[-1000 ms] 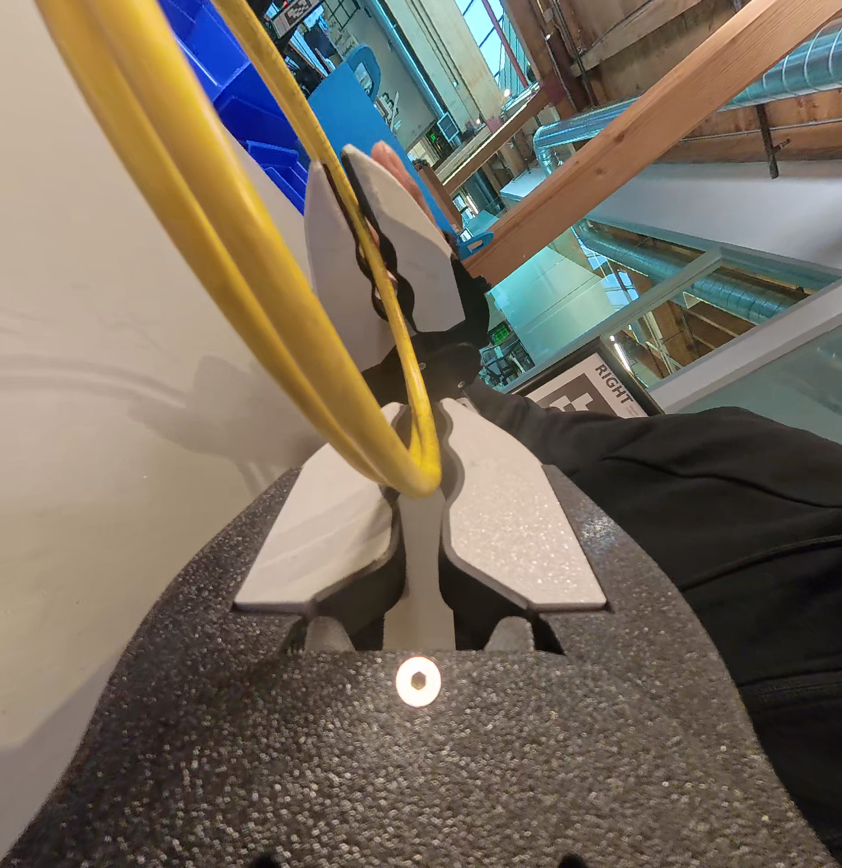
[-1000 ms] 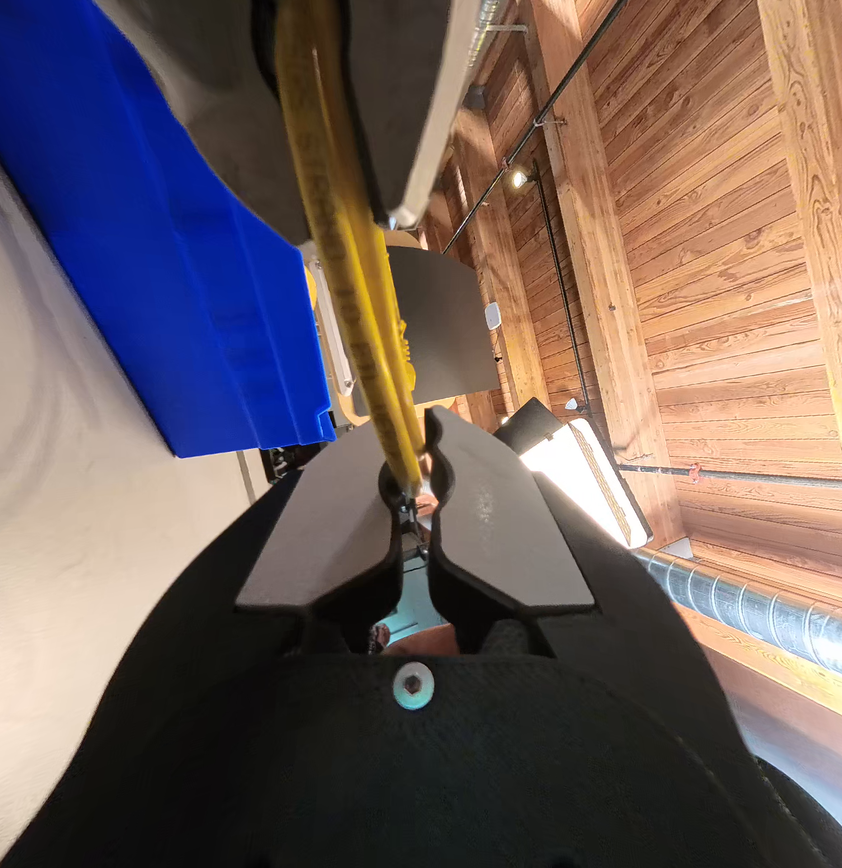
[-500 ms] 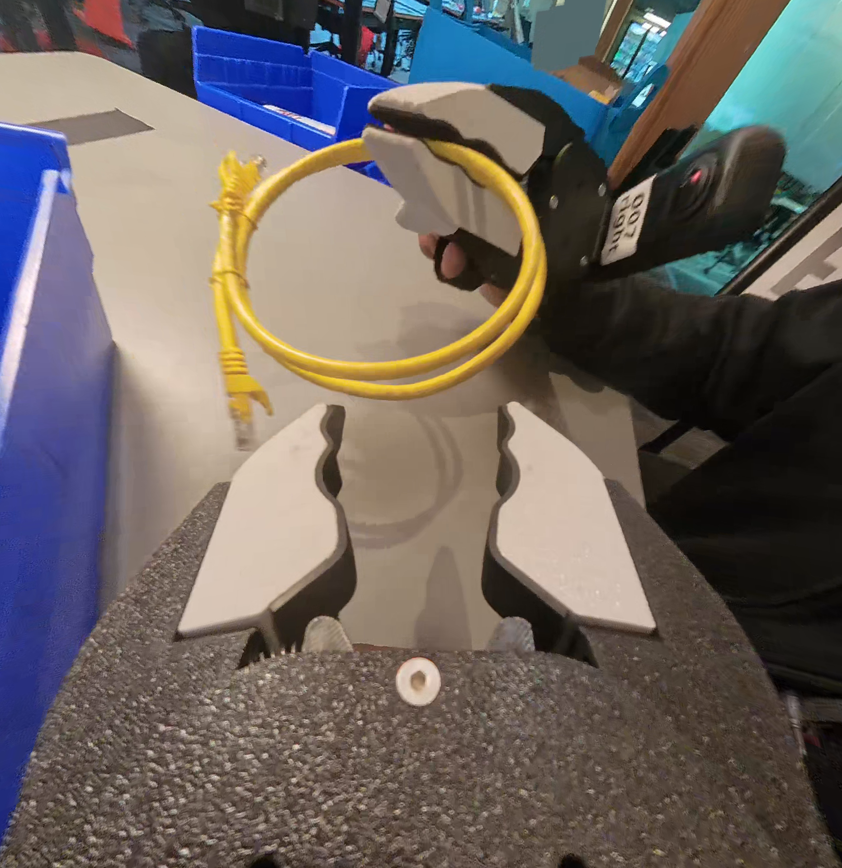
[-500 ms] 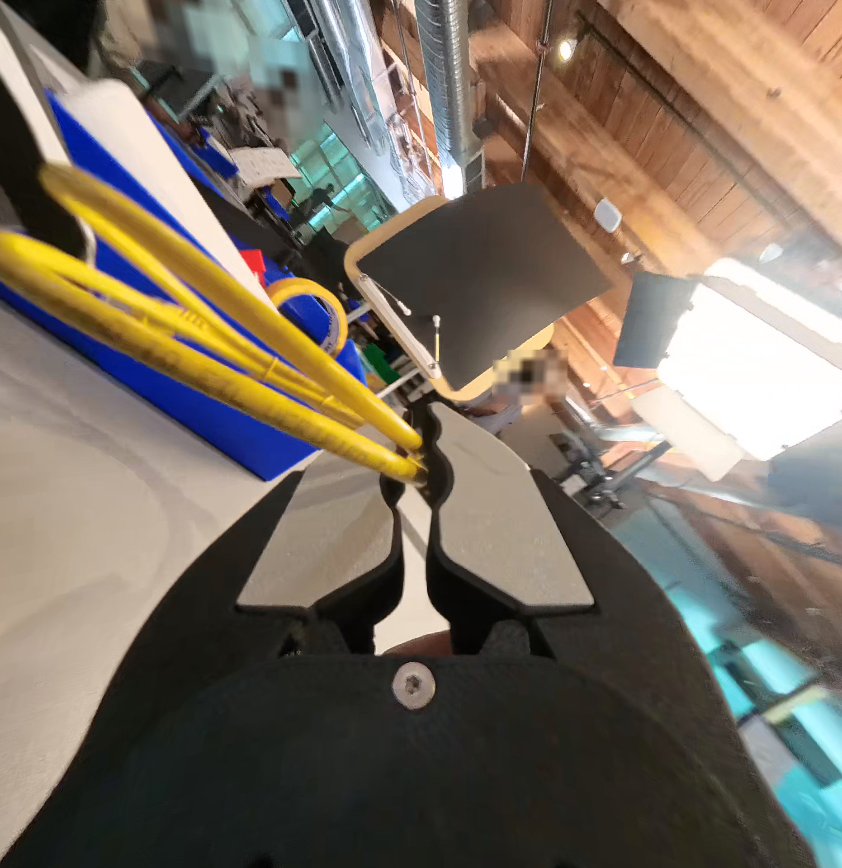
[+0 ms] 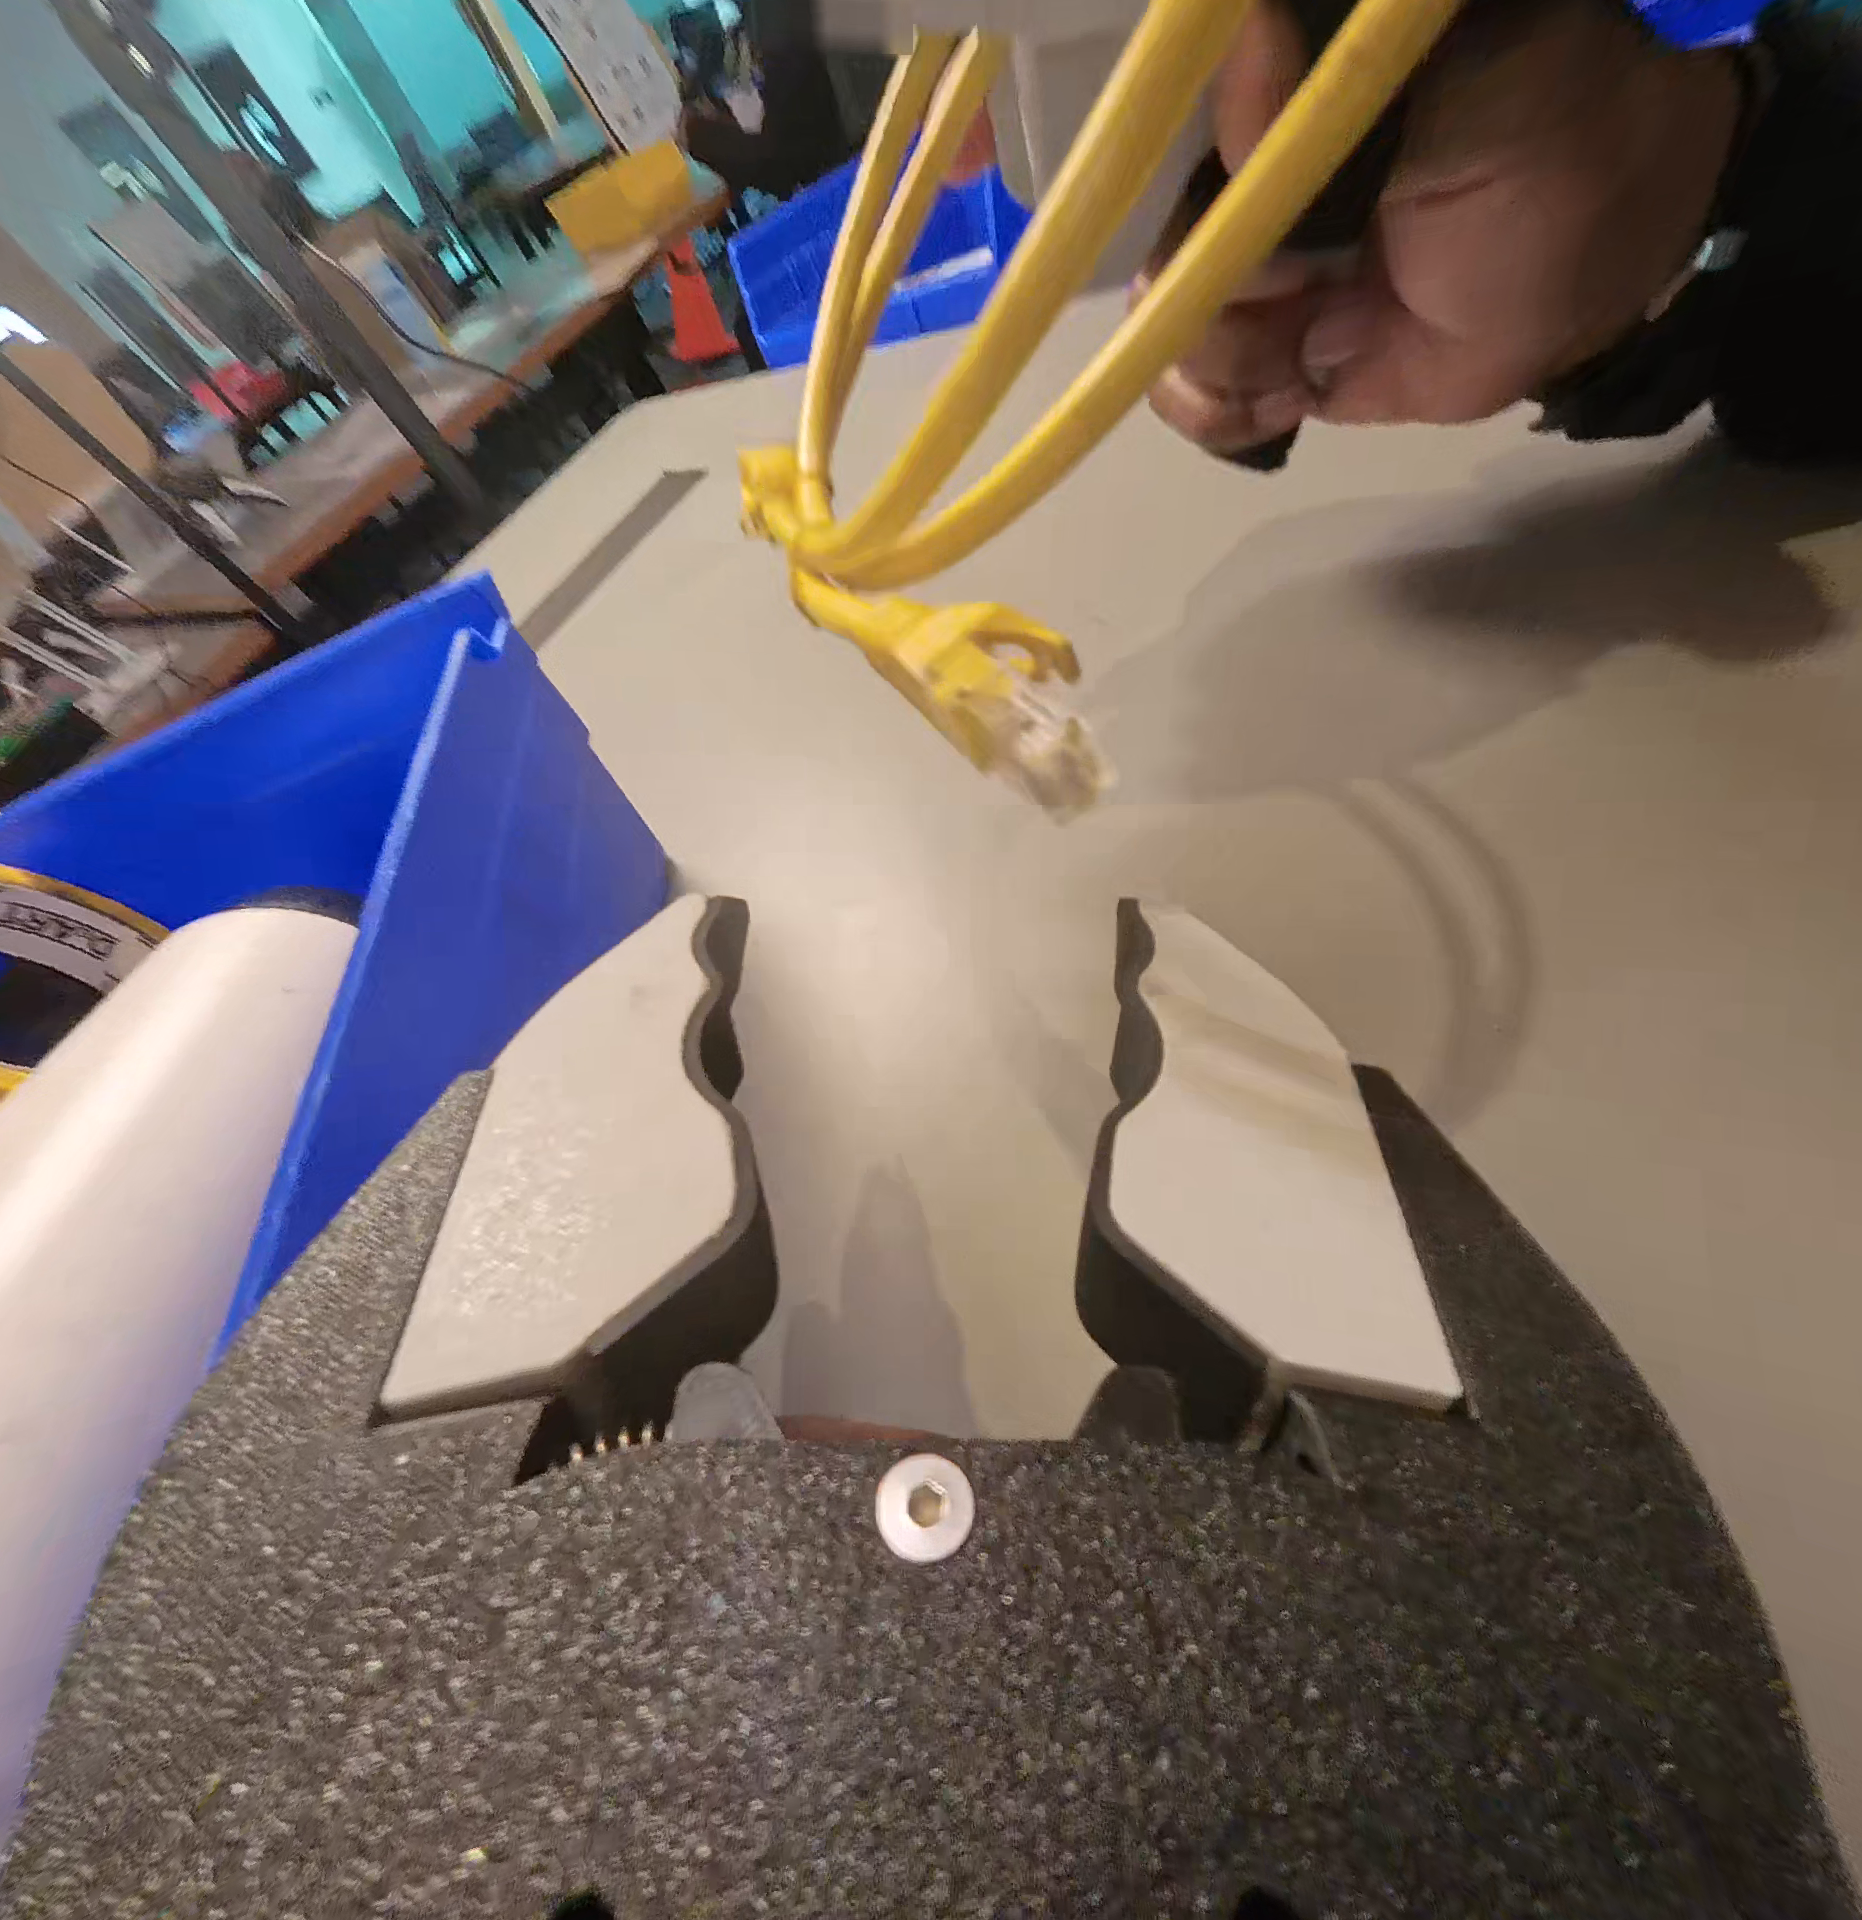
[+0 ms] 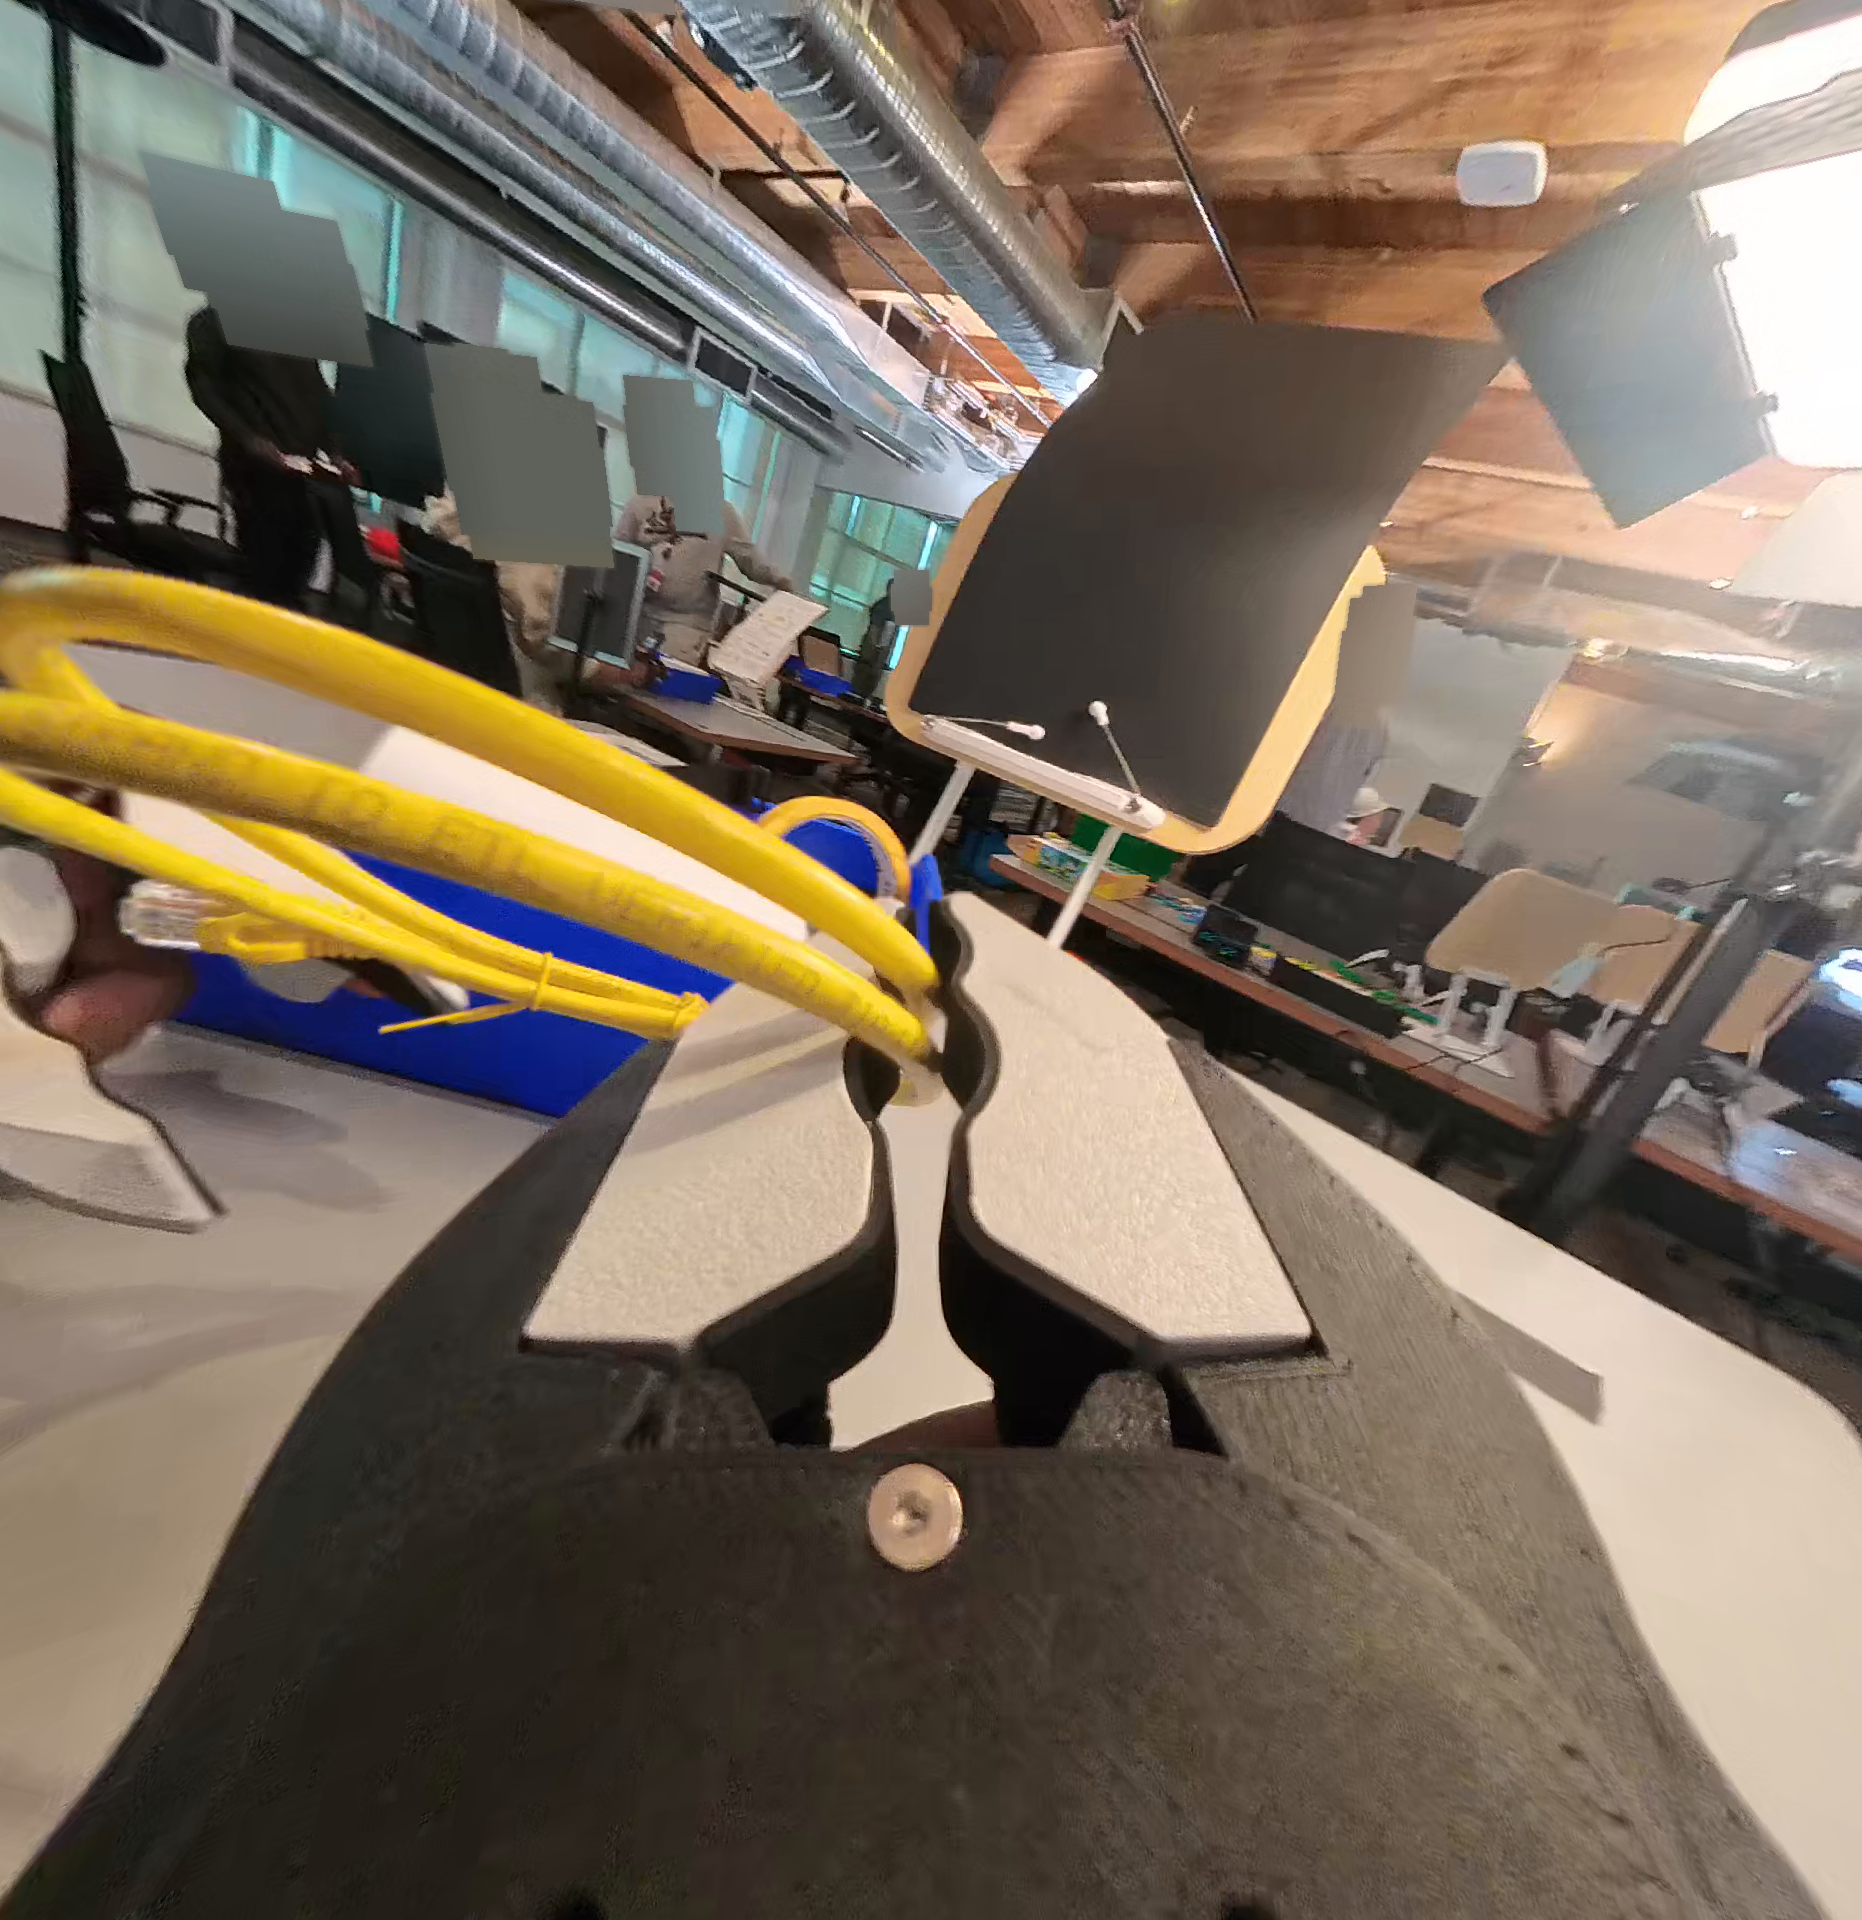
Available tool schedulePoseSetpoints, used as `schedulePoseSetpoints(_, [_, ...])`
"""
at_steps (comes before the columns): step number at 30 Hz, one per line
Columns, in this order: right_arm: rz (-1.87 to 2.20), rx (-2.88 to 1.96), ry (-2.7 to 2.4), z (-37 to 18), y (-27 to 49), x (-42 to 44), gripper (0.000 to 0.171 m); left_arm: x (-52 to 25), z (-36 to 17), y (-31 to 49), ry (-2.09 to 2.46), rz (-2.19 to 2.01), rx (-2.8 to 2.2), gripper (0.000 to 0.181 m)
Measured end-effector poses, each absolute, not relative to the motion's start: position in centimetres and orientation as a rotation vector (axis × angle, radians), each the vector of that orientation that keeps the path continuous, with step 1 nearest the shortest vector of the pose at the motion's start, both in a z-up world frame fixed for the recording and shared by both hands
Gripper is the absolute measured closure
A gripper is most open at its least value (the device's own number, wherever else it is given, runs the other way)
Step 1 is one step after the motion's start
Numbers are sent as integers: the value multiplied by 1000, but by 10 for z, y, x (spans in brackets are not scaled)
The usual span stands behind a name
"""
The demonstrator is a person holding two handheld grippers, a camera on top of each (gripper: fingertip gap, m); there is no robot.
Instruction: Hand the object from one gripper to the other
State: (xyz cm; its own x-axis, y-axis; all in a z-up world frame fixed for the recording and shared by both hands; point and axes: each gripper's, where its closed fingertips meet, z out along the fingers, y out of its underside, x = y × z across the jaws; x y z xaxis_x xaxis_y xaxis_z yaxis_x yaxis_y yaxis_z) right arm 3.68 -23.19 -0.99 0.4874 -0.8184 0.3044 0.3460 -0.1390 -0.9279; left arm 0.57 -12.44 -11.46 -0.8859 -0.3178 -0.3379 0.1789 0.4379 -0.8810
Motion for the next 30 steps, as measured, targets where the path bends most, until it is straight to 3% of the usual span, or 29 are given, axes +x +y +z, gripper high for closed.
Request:
schedulePoseSetpoints(6, [-934,-1427,421,-26,-194,28,169,-2,-98,-130,2035,-1541,58,114])
schedulePoseSetpoints(13, [-781,-1457,469,-40,-181,27,169,-12,-109,-140,1969,-1435,251,141])
schedulePoseSetpoints(17, [-797,-1550,487,-57,-178,33,169,-4,-109,-137,2005,-1439,168,170])
schedulePoseSetpoints(21, [-913,-1691,509,-77,-183,45,167,8,-115,-131,2137,-1438,8,171])
schedulePoseSetpoints(30, [-1330,-1881,392,-93,-195,57,139,15,-123,-125,2272,-1425,-188,171])
